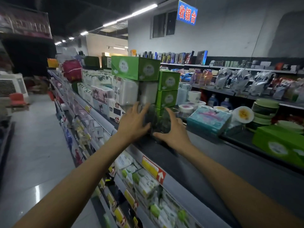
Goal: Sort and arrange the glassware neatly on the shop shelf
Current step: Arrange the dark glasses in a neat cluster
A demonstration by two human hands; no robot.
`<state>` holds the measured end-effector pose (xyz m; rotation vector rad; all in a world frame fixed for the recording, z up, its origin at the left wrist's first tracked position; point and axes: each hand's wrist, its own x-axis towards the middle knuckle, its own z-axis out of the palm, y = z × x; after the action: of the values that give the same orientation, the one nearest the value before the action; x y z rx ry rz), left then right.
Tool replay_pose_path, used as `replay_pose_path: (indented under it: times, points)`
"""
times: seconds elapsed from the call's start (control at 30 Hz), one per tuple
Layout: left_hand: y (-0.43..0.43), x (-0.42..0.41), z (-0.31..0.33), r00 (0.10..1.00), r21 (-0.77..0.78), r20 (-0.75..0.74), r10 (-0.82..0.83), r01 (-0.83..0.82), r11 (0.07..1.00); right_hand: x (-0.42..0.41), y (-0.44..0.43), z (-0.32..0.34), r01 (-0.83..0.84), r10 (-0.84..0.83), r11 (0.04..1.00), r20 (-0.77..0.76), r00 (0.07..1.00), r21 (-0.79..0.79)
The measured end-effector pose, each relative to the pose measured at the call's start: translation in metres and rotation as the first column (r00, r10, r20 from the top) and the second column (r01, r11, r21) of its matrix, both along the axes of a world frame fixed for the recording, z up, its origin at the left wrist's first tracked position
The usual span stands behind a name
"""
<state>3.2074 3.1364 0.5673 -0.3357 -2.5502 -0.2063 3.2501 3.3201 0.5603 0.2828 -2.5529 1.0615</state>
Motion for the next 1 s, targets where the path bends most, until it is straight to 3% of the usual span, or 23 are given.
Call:
replay_pose_path:
  times: [0.07,0.23,0.37,0.5,0.67,0.8,1.0]
  points:
    - [-0.001,-0.018,-0.006,0.999,0.048,-0.012,-0.030,0.031,0.998,-0.013,-0.007,-0.009,0.032,-0.031,0.999,-0.052,0.998,0.023]
    - [0.003,-0.038,-0.017,0.989,0.348,0.008,-0.151,0.139,0.927,-0.027,-0.012,-0.015,0.075,-0.066,0.994,-0.119,0.991,0.074]
    - [0.009,-0.039,-0.016,0.988,0.424,-0.010,-0.155,0.144,0.894,-0.016,-0.006,-0.009,0.059,-0.053,0.997,-0.118,0.992,0.049]
    - [0.025,-0.007,-0.009,0.970,0.470,-0.152,-0.190,0.240,0.850,0.014,0.016,0.008,0.076,-0.073,0.997,-0.166,0.983,0.016]
    - [0.069,0.054,0.016,0.866,0.572,-0.303,-0.397,0.499,0.651,0.093,0.067,0.043,0.144,-0.144,0.989,-0.248,0.958,-0.017]
    - [0.123,0.115,0.033,0.770,0.635,-0.310,-0.558,0.604,0.481,0.188,0.121,0.058,0.255,-0.254,0.966,-0.285,0.924,-0.035]
    - [0.214,0.219,0.040,0.532,0.676,-0.302,-0.791,0.704,0.216,0.357,0.189,0.041,0.430,-0.501,0.854,-0.238,0.832,-0.293]
